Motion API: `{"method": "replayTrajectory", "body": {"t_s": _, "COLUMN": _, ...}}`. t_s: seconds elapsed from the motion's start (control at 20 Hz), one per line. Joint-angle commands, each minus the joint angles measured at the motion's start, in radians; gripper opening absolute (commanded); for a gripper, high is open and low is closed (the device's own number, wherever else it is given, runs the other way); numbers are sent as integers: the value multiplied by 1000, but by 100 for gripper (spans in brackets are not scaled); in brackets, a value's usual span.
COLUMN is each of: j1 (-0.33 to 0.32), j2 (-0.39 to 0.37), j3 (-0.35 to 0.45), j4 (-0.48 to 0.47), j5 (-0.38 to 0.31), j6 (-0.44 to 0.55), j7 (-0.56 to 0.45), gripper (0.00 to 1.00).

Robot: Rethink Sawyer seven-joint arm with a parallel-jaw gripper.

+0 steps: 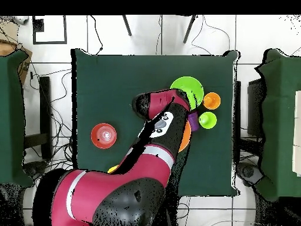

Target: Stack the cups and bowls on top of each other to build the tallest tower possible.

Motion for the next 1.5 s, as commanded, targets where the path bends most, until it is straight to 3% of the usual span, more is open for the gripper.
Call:
{"method": "replayTrajectory", "body": {"t_s": 0.05, "j1": 2, "j2": 29, "j3": 116, "j4": 48, "j5": -30, "j6": -60, "j7": -33, "gripper": 0}}
{"method": "replayTrajectory", "body": {"t_s": 0.95, "j1": -11, "j2": 11, "j3": 123, "j4": 67, "j5": -23, "j6": -69, "j7": -41, "gripper": 0}}
{"method": "replayTrajectory", "body": {"t_s": 1.5, "j1": -25, "j2": -77, "j3": 127, "j4": 119, "j5": -19, "j6": -30, "j7": -98, "gripper": 0}}
